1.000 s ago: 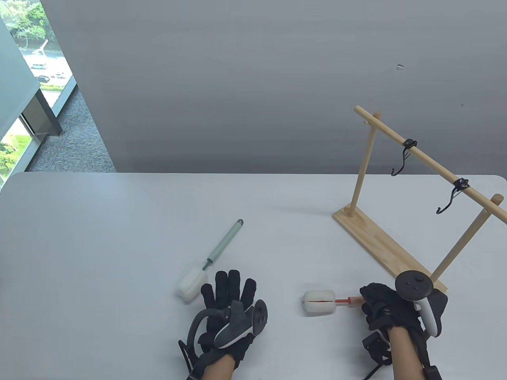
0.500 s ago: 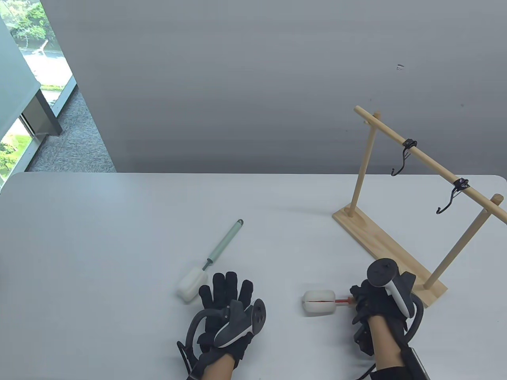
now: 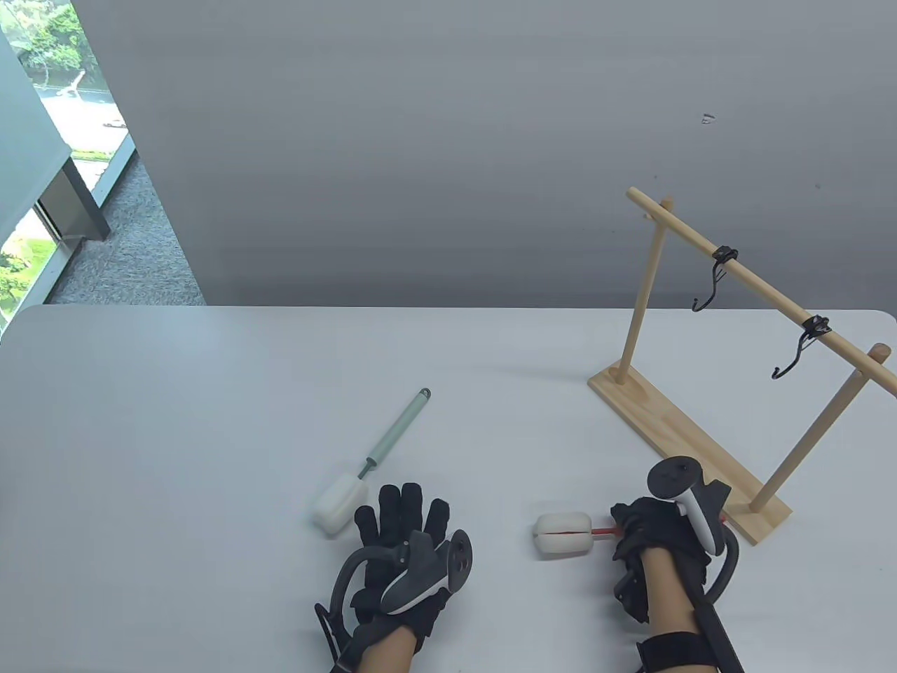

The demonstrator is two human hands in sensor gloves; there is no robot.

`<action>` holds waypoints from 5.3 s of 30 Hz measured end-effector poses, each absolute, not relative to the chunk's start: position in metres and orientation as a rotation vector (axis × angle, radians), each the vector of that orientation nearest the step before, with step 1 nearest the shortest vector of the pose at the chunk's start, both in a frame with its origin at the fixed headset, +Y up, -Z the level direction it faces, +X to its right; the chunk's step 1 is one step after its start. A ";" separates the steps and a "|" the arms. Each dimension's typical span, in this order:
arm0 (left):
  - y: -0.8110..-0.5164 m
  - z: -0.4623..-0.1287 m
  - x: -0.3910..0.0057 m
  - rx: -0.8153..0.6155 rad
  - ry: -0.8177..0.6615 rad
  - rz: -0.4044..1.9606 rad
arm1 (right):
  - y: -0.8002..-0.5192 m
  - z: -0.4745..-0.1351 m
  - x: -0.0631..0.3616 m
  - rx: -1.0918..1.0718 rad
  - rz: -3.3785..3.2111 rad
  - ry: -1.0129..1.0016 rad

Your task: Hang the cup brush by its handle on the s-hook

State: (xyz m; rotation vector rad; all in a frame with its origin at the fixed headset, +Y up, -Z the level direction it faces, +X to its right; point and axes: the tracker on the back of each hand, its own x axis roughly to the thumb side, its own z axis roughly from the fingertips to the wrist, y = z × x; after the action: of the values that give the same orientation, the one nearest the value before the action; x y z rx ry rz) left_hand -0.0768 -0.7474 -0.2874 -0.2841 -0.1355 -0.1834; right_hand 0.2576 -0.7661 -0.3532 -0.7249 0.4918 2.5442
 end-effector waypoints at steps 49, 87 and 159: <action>-0.749 -0.286 -0.075 -0.294 -0.136 -0.204 | -0.677 -0.319 0.243 -0.189 2.111 -0.856; -0.750 -0.285 -0.076 -0.318 -0.130 -0.217 | -0.693 -0.315 0.268 -0.279 1.957 -0.836; -0.747 -0.413 -0.143 -0.197 0.337 -0.157 | -0.703 -0.311 0.162 0.563 2.589 -0.644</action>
State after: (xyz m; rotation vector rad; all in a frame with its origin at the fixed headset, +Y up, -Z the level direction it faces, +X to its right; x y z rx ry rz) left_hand -0.1426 -0.7471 -0.4134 -0.1972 0.3367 -0.1565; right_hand 0.1619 -0.7033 -0.3114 0.5628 -0.6439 2.5893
